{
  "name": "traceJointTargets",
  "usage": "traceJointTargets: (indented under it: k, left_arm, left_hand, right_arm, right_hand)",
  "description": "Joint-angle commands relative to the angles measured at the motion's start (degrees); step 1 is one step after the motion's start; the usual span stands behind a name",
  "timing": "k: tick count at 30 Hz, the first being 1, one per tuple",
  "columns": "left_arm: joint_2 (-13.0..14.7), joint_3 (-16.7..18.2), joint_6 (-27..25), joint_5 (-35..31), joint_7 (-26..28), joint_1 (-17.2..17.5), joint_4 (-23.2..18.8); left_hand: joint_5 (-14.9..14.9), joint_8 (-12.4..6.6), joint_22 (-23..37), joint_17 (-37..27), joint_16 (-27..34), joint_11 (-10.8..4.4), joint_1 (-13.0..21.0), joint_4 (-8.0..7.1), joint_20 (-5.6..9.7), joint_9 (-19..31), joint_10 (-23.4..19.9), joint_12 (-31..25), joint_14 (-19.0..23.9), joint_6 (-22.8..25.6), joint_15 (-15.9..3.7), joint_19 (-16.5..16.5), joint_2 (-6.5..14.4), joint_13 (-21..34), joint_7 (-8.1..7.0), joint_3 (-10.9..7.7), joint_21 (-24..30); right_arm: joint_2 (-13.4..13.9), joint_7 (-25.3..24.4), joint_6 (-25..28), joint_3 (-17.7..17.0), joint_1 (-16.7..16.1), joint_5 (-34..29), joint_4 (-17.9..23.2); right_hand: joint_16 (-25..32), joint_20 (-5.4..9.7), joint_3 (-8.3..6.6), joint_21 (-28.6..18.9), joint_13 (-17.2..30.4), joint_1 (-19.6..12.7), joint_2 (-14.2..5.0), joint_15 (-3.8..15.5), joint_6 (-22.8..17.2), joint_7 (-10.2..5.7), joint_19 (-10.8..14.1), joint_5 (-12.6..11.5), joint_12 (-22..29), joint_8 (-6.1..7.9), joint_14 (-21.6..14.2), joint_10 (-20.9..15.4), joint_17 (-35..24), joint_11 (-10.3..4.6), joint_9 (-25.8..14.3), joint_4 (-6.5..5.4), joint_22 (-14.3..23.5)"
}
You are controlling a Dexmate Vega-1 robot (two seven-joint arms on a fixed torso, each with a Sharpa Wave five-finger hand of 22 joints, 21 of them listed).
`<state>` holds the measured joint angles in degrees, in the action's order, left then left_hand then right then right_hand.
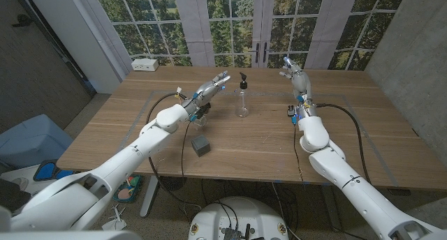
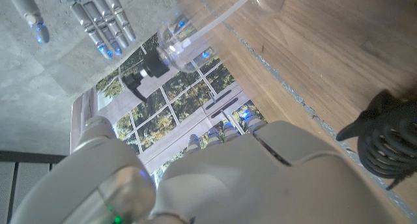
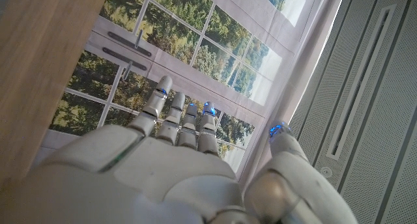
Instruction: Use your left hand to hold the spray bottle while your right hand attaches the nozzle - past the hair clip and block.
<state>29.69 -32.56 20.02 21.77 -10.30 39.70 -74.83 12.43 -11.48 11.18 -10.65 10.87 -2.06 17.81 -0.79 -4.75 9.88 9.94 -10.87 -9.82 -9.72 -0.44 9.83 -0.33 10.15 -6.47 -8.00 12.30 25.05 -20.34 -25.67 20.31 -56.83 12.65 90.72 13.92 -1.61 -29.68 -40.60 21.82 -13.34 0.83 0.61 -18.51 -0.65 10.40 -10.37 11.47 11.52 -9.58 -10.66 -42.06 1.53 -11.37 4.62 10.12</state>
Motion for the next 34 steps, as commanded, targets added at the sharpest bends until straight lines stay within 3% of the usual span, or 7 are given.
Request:
traceJointTargets:
  k: [1, 7, 9, 12, 17, 22, 34]
  left_arm:
    - [1.2, 3.9, 0.4, 4.1, 4.0, 5.7, -5.4]
    - [1.5, 5.6, 0.8, 5.7, 5.6, 7.8, -7.4]
    - [1.5, 6.2, 0.8, 6.7, 5.8, 8.4, -7.8]
    - [1.1, 7.0, 1.4, 7.6, 6.6, 9.3, -8.1]
    - [-0.2, 8.3, 2.9, 10.0, 7.1, 10.3, -7.4]
    - [-1.5, 9.5, 4.3, 12.1, 7.6, 11.2, -6.8]
    - [-5.0, 13.0, 7.8, 13.7, 14.4, 14.5, -6.6]
  left_hand:
    - [0.8, -0.55, 0.0, 0.1, 0.2, -1.00, -1.8, -1.22, 1.79, 0.1, 6.1, -0.6, -4.3, -4.6, -0.84, -0.4, 0.6, 0.0, -0.16, 0.14, 0.5]
    - [2.1, -0.61, -0.3, 0.4, 0.4, -2.20, -5.3, -4.09, 3.67, -0.1, 3.0, -0.7, -1.9, -0.7, -2.12, -2.3, 6.1, -0.2, -0.45, -0.66, 0.8]
    - [3.1, -0.35, -0.4, 0.4, 0.3, -2.01, -6.8, -6.13, 4.12, -0.2, 1.7, -0.6, -0.9, 0.9, -2.20, -3.3, 10.5, -0.3, 0.41, -2.33, 0.9]
    - [4.3, -0.17, -0.5, 0.5, 0.3, -1.75, -7.8, -8.03, 4.96, -0.2, 0.4, -0.6, 0.5, 2.4, -2.44, -4.9, 12.3, -0.3, 1.93, -4.76, 1.2]
    - [6.5, 0.06, -0.7, 0.7, 0.4, -1.73, -8.2, -9.28, 6.57, -0.2, -2.7, -0.8, 3.4, 5.6, -3.57, -8.2, 12.7, -0.3, 4.08, -11.10, 1.8]
    - [6.6, 0.57, -1.0, 0.8, -0.1, -0.79, -5.8, -8.13, 8.18, -0.2, -5.2, -0.5, 5.4, 8.6, -4.02, -10.4, 12.8, -0.4, 4.47, -20.82, 1.5]
    - [5.8, 0.95, -1.0, 0.7, -0.5, -1.38, -5.3, -8.28, 10.35, -0.2, -5.1, 0.0, 4.9, 9.1, -4.83, -12.0, 12.4, -0.4, 3.99, -24.13, 1.6]
  right_arm:
    - [1.2, 3.2, 0.7, -0.7, 0.4, 5.8, -1.7]
    - [1.1, 4.3, 0.4, -0.8, 0.9, 7.6, -3.3]
    - [0.8, 4.6, 0.0, -0.7, 1.3, 8.2, -4.2]
    - [0.1, 4.9, -0.6, -0.7, 1.8, 9.2, -5.9]
    - [-0.9, 6.2, -1.7, -0.6, 2.6, 11.4, -8.4]
    - [-1.6, 7.6, -2.8, -0.8, 3.3, 13.6, -10.8]
    - [-3.8, 10.3, -6.6, -1.6, 5.4, 17.5, -17.1]
  right_hand:
    - [-0.6, 1.28, 0.51, 0.6, -0.3, 1.7, -0.48, 0.22, -0.3, -0.05, -0.2, 0.2, 0.1, -0.13, 0.9, -0.5, 0.4, -0.48, 0.1, -0.57, 0.1]
    - [-1.2, 2.29, 1.13, 1.2, -1.0, 3.7, -1.58, 0.97, 0.2, 0.74, -0.5, 0.4, 0.0, -0.46, 1.7, -0.5, 1.3, -0.61, 0.3, -1.67, 0.0]
    - [-1.4, 2.48, 1.23, 1.3, -1.2, 4.1, -1.77, 1.14, 0.3, 0.95, -0.4, 0.5, 0.0, -0.49, 1.8, -0.6, 1.6, -0.70, 0.4, -1.86, -0.1]
    - [-1.7, 2.86, 1.30, 1.6, -1.6, 4.9, -2.44, 1.42, 1.1, 2.04, -0.4, 0.5, -0.1, -0.83, 1.9, -0.7, 2.3, -0.85, 0.5, -2.29, -0.1]
    - [-2.4, 4.60, 0.38, 2.4, -2.7, 6.2, -6.09, 2.08, 2.2, 2.93, -0.3, 0.1, -0.3, -0.95, 2.2, -0.8, 4.1, -1.40, 0.7, -3.68, -0.2]
    - [-2.8, 5.64, -0.29, 2.9, -3.5, 7.0, -8.49, 3.33, 2.1, 2.45, -0.4, -0.1, -0.3, -0.79, 2.8, -0.9, 5.4, -1.77, 0.8, -4.91, -0.2]
    - [-3.1, 5.95, -0.74, 3.4, -4.1, 7.3, -8.93, 3.20, 2.2, 2.70, -0.2, -0.2, -0.4, -0.75, 3.0, -0.8, 6.8, -1.59, 0.9, -5.27, -0.3]
